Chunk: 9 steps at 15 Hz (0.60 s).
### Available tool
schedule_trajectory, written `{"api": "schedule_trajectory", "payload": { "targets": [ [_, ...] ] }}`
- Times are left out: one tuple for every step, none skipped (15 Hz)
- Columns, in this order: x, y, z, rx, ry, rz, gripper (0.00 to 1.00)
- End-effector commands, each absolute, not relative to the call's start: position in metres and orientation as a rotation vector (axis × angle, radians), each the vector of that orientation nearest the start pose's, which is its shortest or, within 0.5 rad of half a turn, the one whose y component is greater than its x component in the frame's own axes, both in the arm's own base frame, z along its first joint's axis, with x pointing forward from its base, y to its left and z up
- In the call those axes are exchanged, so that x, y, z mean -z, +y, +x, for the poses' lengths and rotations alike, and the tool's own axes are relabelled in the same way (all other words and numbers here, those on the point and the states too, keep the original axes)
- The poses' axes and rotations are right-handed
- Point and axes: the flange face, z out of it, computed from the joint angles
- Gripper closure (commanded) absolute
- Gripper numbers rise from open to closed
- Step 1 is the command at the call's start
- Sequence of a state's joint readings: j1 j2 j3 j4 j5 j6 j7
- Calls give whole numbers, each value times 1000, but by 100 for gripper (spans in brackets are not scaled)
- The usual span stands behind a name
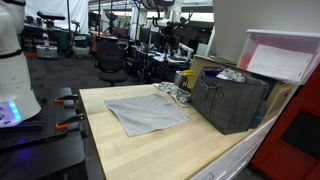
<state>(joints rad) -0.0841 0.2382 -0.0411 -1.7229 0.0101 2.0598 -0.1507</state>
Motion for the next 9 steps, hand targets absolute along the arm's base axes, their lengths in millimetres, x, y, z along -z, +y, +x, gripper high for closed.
{"api": "schedule_trajectory", "payload": {
  "targets": [
    [-478, -77, 628, 166, 18, -3134, 0],
    [-482, -77, 627, 170, 26, -3134, 0],
    [-485, -76, 627, 170, 30, -3129, 0],
    [-488, -76, 626, 169, 44, -3122, 0],
    [-490, -76, 626, 169, 58, -3116, 0],
    [-493, -75, 626, 169, 67, -3110, 0],
    [-496, -75, 625, 172, 80, -3109, 0],
    [-499, -75, 625, 181, 99, -3108, 0],
    [-503, -76, 625, 197, 134, -3109, 0]
  ]
}}
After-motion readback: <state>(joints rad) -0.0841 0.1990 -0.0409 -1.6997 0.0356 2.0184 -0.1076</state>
